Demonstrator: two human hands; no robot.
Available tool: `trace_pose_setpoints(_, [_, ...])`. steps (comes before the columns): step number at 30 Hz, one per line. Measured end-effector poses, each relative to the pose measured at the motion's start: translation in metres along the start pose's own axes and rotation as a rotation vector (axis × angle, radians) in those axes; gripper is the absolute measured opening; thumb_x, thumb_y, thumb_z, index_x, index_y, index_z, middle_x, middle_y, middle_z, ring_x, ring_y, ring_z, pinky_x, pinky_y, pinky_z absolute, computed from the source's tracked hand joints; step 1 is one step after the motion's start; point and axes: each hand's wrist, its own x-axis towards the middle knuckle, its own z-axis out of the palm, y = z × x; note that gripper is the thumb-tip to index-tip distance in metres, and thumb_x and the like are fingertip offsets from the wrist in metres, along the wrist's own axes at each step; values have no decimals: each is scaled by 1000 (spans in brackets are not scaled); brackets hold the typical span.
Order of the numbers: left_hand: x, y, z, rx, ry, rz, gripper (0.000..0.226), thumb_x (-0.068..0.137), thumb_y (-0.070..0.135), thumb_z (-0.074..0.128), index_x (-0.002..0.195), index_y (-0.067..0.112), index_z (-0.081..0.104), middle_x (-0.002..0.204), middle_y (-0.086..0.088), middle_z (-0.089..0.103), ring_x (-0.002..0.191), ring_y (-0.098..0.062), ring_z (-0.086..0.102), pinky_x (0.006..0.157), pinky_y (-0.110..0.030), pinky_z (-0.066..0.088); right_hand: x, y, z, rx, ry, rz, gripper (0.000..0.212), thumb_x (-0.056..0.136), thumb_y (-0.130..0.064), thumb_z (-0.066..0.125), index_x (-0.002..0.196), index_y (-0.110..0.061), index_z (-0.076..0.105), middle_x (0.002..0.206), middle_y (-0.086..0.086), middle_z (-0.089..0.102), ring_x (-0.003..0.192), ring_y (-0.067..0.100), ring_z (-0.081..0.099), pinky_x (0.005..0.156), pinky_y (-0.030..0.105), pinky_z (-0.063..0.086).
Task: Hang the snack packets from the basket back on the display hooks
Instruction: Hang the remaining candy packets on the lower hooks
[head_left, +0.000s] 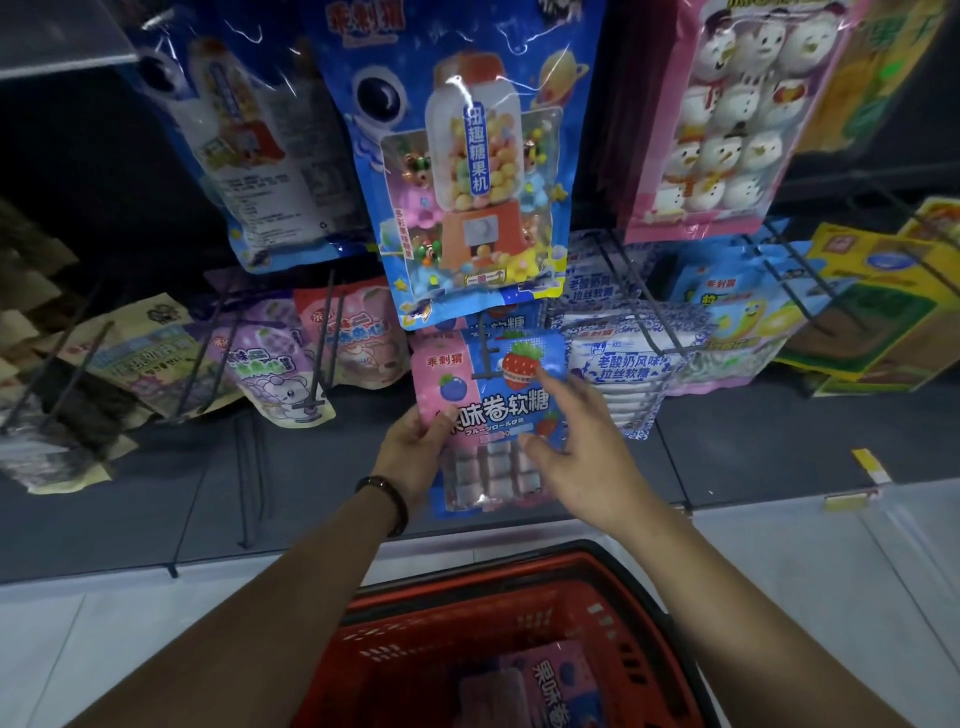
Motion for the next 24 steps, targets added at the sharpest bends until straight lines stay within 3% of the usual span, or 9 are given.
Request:
trace_pose_setpoints(7, [8,9,6,-45,65,-50,20,105,26,57,118,20,71,111,-1,79,104,-24,75,91,-46,60,-8,2,4,-53,-42,1,70,100,-32,69,162,-28,36,161,1,32,151,17,35,126,32,27])
trace_pose_setpoints(11, [13,14,6,-73,53,-140,22,105,33,56,121,24,68,111,-4,79,97,-27,76,73,-49,63,-17,3,7,-57,-48,-7,60,100,-30,69,155,-27,47,149,-3,42,138,11,48,111,18,31])
trace_pose_setpoints(15, [18,17,1,-69,47,-159,18,105,32,55,114,22,66,86,7,79,82,-17,76,68,-47,64,-27,8,15,-78,-100,-12,54,101,-33,69,151,-28,50,144,-8,41,131,5,49,112,19,36])
trace_pose_setpoints(18, [22,15,-2,-48,28,-174,21,104,36,55,117,22,66,99,1,77,95,-24,75,77,-54,63,-32,10,18,-111,-153,-14,49,101,-37,67,147,-31,52,143,-12,41,127,5,51,111,22,40])
trace_pose_setpoints(20, [26,14,-7,22,43,-149,21,102,41,58,113,27,69,108,-1,76,102,-26,73,84,-51,62,-35,14,21,-141,-179,-12,47,101,-39,66,145,-34,52,144,-12,42,128,7,53,111,26,43])
trace_pose_setpoints(24, [29,8,-20,386,141,-117,35,91,57,62,102,24,67,99,1,72,92,-26,68,91,-50,59,-43,13,25,-265,-245,-10,39,101,-43,63,139,-39,54,142,-10,49,123,12,58,106,35,51])
